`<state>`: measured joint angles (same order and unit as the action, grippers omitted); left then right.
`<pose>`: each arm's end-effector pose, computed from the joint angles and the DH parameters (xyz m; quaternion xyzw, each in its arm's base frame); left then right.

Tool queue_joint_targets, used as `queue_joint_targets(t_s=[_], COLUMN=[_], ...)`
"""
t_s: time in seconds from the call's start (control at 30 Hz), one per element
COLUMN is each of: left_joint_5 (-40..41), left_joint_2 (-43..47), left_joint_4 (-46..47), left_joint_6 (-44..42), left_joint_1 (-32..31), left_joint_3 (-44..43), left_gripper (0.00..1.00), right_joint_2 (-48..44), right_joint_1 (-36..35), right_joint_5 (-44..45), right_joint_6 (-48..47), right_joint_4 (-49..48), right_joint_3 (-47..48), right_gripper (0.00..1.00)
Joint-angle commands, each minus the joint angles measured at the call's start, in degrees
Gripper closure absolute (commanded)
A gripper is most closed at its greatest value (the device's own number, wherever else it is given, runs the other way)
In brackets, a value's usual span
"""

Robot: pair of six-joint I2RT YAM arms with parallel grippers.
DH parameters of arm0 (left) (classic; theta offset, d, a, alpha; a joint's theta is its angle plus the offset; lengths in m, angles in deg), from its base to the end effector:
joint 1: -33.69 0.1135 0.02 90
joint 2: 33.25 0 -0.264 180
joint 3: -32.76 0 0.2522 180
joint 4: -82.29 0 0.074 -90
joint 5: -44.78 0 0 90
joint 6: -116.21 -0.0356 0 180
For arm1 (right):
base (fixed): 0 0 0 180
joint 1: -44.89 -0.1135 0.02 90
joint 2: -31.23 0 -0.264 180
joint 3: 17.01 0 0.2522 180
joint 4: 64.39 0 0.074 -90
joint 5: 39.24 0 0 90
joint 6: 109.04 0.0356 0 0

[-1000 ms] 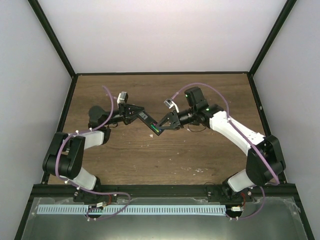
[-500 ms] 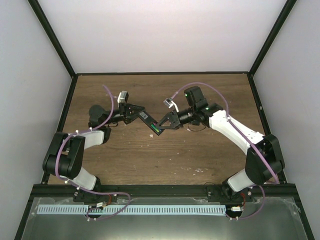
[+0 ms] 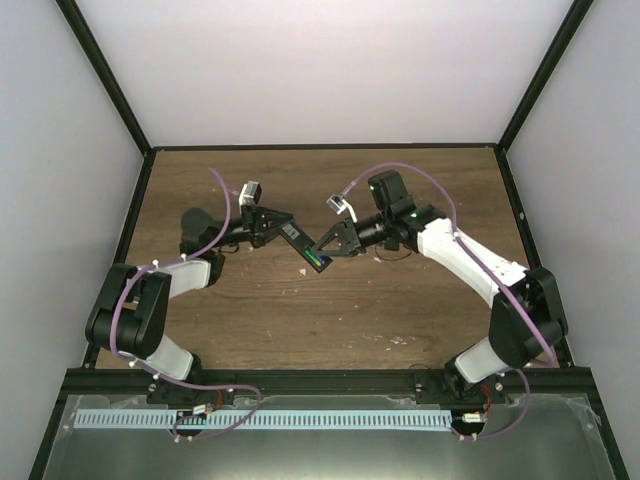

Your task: Load the batteries into the remote control

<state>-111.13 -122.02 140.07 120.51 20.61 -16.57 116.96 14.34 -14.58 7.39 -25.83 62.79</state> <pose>0.2782 -0.0980 0.2451 0.0151 0.6600 -0.7368 0.1462 0.2545 0.1878 0.2884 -0.2366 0.7683 0.5928 0.0487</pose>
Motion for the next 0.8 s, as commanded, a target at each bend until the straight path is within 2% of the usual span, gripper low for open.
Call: queue_joint_targets(t_s=[0.0,0.3,0.63,0.77], left_joint_5=[-1.10,-1.15,-1.16,-1.07], left_joint_2=[-0.39,-0.60,-1.99,-1.93], left_joint_4=[3.82,4.04,4.29,4.21], left_joint_6=[1.29,1.86,1.70,1.61], left_joint_1=[-1.47,-1.48,-1.45,-1.46], left_joint_3=[-1.60,-2.35,-2.50,-2.50], left_gripper=[1.00,1.00,1.00,1.00], right_joint_2=[1.59,2.21,0.31,-0.22], right_joint_1=[0.13,0.14,0.22,0.32], right_joint_5=[0.82,0.37,2.04,0.49], right_joint_6=[-2.14,-5.14,-1.86,-2.99], right_joint_4=[-1.18,1.26,-0.78,0.77], right_joint_3=[4.05,5.55,5.83,5.93], right_gripper=[0.83,0.83,0.63,0.61])
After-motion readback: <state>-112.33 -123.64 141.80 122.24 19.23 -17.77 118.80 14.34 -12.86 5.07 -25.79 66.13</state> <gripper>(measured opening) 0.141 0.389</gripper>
